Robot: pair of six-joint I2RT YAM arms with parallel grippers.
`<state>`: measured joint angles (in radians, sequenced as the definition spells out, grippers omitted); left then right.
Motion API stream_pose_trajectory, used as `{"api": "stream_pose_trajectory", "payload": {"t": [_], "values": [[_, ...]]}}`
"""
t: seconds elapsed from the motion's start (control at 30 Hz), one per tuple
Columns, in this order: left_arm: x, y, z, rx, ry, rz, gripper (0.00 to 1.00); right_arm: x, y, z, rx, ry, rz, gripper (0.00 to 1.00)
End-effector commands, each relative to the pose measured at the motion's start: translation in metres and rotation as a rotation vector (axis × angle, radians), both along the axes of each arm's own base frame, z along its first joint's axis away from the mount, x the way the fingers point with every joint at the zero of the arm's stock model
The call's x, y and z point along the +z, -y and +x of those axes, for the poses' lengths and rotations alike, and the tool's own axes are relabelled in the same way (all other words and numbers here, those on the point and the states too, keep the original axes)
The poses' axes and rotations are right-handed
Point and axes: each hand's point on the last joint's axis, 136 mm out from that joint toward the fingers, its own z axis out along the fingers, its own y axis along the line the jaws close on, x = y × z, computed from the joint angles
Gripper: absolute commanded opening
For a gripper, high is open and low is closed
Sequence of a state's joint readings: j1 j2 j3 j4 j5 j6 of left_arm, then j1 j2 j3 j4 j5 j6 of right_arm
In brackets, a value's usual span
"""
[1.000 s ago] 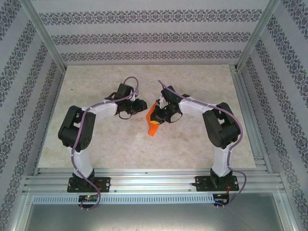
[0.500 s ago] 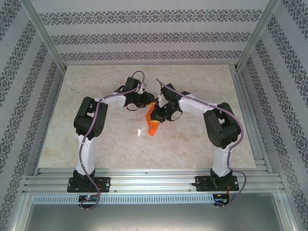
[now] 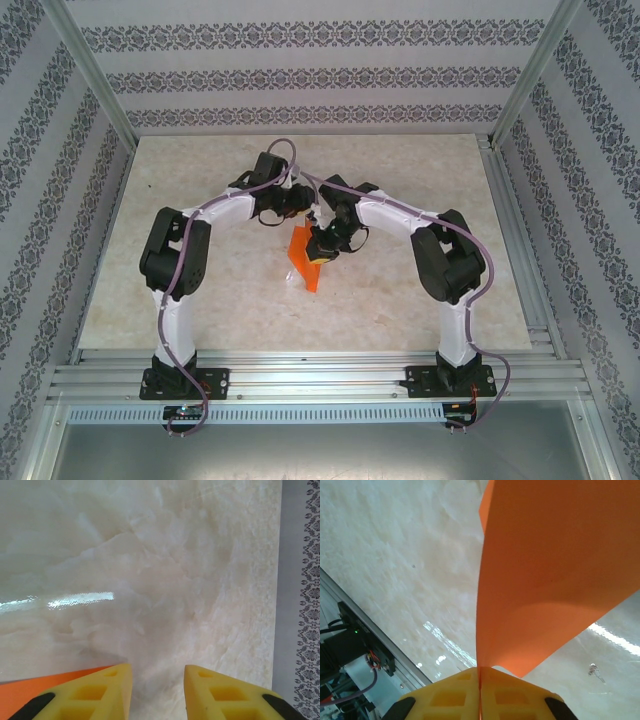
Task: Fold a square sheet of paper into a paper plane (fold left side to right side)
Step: Third fold the triangle at the center of the table.
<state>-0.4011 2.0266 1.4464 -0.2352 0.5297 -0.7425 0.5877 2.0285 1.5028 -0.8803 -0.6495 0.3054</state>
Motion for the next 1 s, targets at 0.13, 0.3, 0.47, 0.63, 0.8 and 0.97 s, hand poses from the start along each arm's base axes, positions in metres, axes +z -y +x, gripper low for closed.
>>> {"api": "stream_pose_trajectory", "payload": {"t": [0.13,0.3,0.47,0.63,0.8,0.97], "values": [[-0.005,-0.015,-0.011,-0.018,-0.027,0.061,0.23,0.003,0.001,0.002,0.051,0.040,-0.019,0.09],[-0.024,-0.017,-0.021,-0.044,-0.068,0.086,0.27,0.003,0.001,0.002,0.049,0.040,-0.021,0.09],[-0.034,-0.016,-0.027,-0.077,-0.090,0.105,0.33,0.002,-0.002,0.001,0.054,0.038,-0.025,0.09],[-0.043,-0.032,-0.032,-0.062,-0.096,0.212,0.42,0.000,-0.003,0.002,0.057,0.040,-0.036,0.10],[-0.048,-0.030,-0.037,-0.079,-0.113,0.203,0.41,0.000,-0.004,0.001,0.058,0.039,-0.037,0.10],[-0.047,-0.019,-0.041,-0.105,-0.127,0.132,0.32,0.002,-0.004,0.002,0.058,0.043,-0.032,0.12]]}}
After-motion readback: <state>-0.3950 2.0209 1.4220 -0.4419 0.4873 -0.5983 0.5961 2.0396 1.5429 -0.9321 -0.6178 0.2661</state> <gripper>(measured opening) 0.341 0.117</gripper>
